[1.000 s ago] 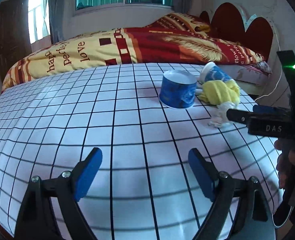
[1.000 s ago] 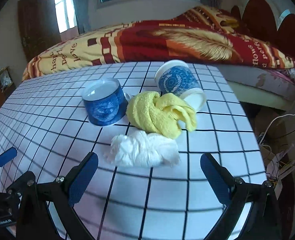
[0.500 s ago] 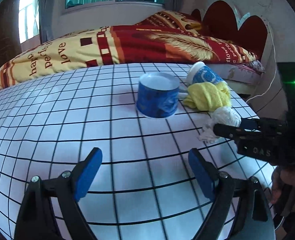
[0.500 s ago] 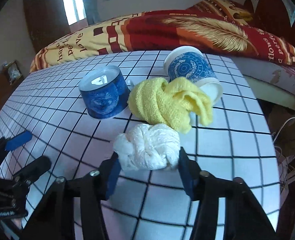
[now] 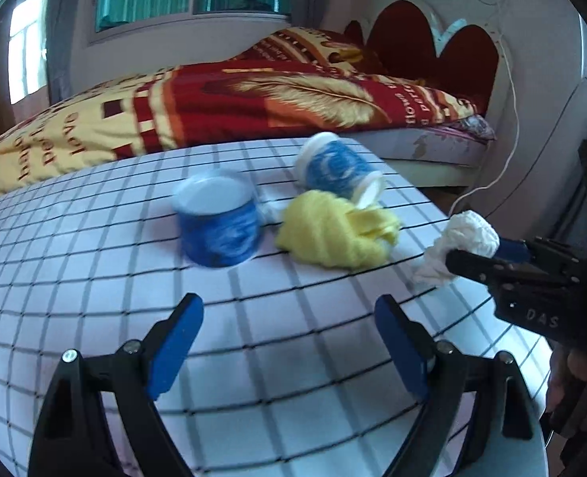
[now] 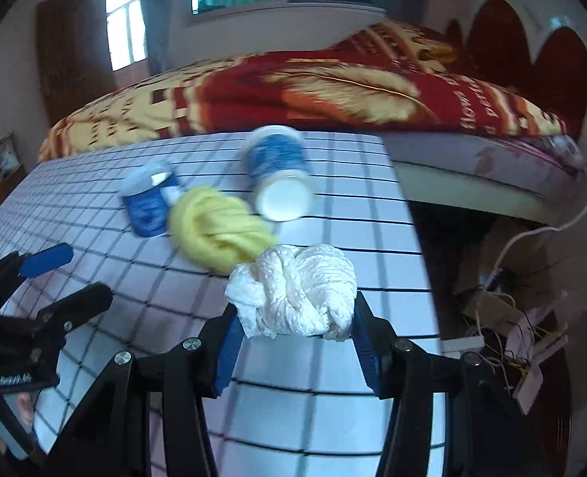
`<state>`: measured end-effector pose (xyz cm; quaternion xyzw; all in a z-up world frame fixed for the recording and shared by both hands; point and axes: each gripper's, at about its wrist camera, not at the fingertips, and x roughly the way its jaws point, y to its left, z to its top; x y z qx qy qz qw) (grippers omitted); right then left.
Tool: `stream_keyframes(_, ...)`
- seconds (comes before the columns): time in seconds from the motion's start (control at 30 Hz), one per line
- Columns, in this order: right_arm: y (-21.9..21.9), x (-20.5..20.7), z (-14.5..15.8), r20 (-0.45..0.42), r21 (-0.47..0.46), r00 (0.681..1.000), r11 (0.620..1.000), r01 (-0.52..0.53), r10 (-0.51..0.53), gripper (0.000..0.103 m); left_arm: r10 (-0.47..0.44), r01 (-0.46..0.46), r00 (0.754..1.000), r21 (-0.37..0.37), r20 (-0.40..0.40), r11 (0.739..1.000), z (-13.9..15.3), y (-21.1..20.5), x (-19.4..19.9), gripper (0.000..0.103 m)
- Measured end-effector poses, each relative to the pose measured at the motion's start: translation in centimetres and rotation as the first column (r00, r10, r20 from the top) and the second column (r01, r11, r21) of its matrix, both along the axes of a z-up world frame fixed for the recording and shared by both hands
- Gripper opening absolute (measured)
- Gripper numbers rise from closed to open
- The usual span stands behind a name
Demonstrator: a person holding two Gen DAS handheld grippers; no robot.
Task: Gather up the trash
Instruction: 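Grasp the white tissue with the right tool while the left tool grasps the yellow cloth, then carry the yellow cloth and white tissue over the black bucket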
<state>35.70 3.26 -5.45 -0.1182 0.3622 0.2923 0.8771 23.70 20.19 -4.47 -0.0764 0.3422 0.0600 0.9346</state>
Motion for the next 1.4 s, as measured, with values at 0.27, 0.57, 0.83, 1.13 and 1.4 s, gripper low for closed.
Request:
stream_keyframes(0.27, -2.4, 3.5, 0.0, -0.008, 0.009, 0.999, 0.999, 0.038, -0.038, 0.053, -0.028, 0.029, 0.998, 0.024, -0.056, 0.999, -0.5, -2.5, 6.5, 0.089)
stream_keyframes(0.57, -3.5, 3.8, -0.2, -0.021, 0.033, 0.999, 0.999, 0.029, -0.028, 0.053, 0.001, 0.005, 0.989, 0.043, -0.147, 0.999, -1.8, -2.9, 8.7, 0.057)
stream_keyframes(0.83, -4.9, 2.0, 0.6, -0.001, 0.054, 1.0, 0.998, 0.026, -0.025, 0.053, -0.015, 0.018, 0.998, 0.038, -0.068, 0.999, -0.7, -3.1, 4.9, 0.046)
stream_keyframes(1.13, -7.2, -2.2, 2.1, 0.03, 0.08, 0.999, 0.996, 0.025, -0.028, 0.053, -0.041, 0.042, 0.999, 0.084, -0.012, 0.996, 0.5, -4.2, -0.7, 0.046)
stream_keyframes(1.4, -10.9, -7.5, 3.4, 0.072, 0.095, 0.996, 0.995, 0.04, -0.047, 0.053, -0.074, 0.071, 0.997, 0.09, 0.029, 0.993, 1.9, -6.7, -4.9, 0.046)
